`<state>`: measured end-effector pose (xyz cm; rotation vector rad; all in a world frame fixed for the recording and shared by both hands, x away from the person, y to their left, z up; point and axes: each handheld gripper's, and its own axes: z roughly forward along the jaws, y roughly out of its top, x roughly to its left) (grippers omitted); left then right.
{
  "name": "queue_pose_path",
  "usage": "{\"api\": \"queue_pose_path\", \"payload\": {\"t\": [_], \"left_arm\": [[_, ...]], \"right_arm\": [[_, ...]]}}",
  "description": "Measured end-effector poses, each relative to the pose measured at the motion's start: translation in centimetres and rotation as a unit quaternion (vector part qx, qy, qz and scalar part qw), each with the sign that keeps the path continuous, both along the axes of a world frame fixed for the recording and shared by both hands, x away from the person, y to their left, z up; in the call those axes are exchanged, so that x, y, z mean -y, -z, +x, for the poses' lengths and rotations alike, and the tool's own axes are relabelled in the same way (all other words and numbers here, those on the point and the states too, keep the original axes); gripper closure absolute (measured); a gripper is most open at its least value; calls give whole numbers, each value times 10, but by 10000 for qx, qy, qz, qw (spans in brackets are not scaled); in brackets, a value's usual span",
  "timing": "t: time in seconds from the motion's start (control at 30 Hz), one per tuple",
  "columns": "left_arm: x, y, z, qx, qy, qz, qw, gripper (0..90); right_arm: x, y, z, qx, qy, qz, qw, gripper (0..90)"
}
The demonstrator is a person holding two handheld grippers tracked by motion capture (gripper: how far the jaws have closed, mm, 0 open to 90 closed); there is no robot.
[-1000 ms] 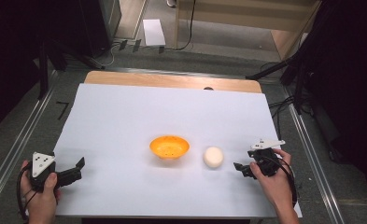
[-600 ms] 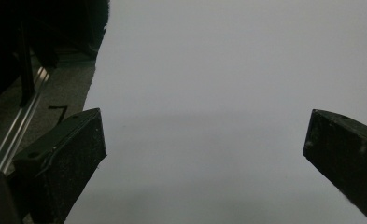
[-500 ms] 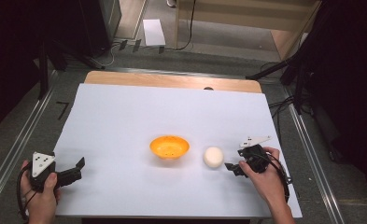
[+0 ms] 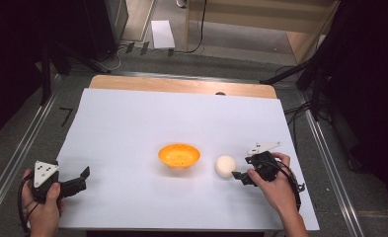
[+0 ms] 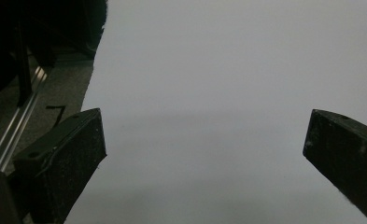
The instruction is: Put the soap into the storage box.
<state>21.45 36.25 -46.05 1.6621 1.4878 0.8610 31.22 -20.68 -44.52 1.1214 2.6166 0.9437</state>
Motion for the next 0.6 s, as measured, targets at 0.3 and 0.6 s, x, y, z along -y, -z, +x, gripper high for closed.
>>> {"api": "queue_pose_path", "payload": {"t": [0.3,0.6], "left_arm": [[0,0,0,-20,11,0,10000,0],[0,0,1,-11,12,-7,10000,0]], "right_arm": [[-13,1,3,-32,-135,-68,9999,233],[-29,3,7,-126,-307,-124,9994,229]]}}
